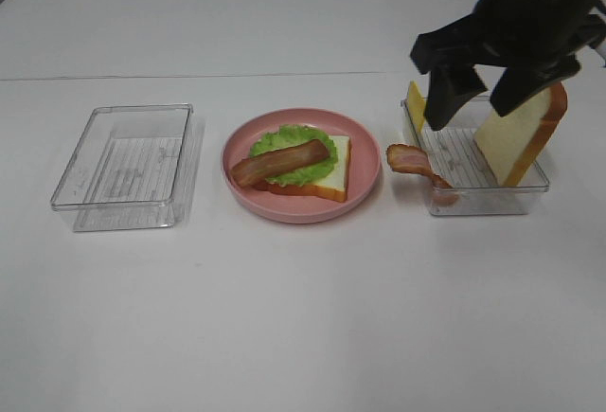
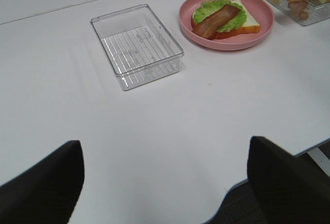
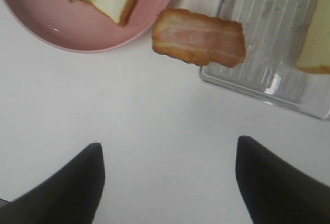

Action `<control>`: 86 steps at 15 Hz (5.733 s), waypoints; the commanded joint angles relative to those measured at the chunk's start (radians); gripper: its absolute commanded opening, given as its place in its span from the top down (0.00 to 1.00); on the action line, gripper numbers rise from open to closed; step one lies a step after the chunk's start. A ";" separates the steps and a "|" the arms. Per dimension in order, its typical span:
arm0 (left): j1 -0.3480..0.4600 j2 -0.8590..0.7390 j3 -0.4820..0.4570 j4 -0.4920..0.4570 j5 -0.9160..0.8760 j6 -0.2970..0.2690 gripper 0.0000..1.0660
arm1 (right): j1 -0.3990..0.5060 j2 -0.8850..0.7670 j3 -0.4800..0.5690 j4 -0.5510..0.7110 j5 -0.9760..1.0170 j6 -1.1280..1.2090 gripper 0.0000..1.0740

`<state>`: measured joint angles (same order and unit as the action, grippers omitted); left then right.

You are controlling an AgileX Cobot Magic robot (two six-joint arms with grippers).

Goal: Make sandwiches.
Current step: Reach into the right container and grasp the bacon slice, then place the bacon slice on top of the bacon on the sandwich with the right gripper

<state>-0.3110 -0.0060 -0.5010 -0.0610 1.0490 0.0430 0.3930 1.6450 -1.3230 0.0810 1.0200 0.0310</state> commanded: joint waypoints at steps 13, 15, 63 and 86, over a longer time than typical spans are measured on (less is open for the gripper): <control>-0.002 -0.008 0.001 0.000 -0.009 0.001 0.23 | 0.132 0.545 -0.517 -0.211 0.272 0.132 0.33; -0.002 -0.008 0.001 0.000 -0.009 0.001 0.23 | 0.132 0.561 -0.517 -0.236 0.272 0.142 0.31; -0.002 -0.008 0.001 0.000 -0.009 0.001 0.23 | 0.132 0.335 -0.465 -0.200 0.270 0.166 1.00; -0.002 -0.008 0.001 0.000 -0.009 0.001 0.23 | 0.129 0.567 -0.465 0.373 -0.405 -0.013 1.00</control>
<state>-0.3110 -0.0060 -0.5010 -0.0610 1.0490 0.0430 0.5240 2.2120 -1.7910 0.4650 0.6260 0.0180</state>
